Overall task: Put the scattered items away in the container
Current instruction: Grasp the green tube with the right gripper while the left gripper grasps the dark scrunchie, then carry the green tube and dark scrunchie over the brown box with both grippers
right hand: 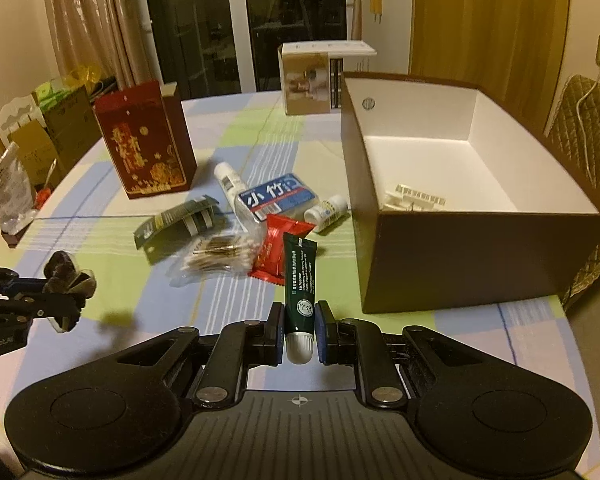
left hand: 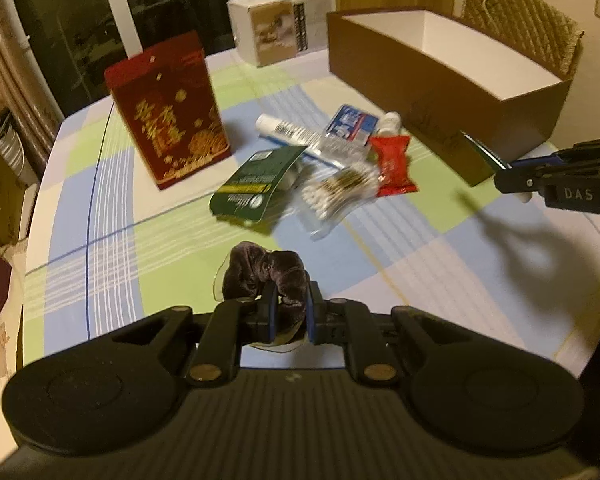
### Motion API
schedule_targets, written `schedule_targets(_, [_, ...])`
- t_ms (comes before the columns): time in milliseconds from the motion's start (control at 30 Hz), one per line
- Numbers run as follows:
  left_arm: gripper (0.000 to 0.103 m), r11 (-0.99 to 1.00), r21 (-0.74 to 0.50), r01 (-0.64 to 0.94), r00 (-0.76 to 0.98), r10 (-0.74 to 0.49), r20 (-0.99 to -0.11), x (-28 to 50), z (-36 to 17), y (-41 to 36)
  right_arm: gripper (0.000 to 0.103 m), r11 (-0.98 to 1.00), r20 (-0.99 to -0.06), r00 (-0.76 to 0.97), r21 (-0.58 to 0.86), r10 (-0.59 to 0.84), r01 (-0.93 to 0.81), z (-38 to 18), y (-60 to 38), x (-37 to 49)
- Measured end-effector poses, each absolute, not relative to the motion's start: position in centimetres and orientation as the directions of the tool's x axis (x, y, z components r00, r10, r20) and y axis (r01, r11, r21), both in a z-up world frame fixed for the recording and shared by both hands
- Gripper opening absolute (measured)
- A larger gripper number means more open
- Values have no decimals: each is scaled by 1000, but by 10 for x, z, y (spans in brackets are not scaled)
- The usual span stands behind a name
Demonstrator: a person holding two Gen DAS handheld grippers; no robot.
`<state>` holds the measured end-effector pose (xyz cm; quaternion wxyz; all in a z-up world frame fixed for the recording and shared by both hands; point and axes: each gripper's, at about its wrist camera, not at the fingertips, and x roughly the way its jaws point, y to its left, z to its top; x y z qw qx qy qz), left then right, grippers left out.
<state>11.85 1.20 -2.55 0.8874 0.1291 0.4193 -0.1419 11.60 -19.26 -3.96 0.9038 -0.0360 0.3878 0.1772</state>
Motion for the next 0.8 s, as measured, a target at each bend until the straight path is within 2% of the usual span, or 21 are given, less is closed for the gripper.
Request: schedule_targets(800, [11,892,106,440,664,-243,-707,108,37,-62,18,946,-629,720,83,294,-313,25,-242,89])
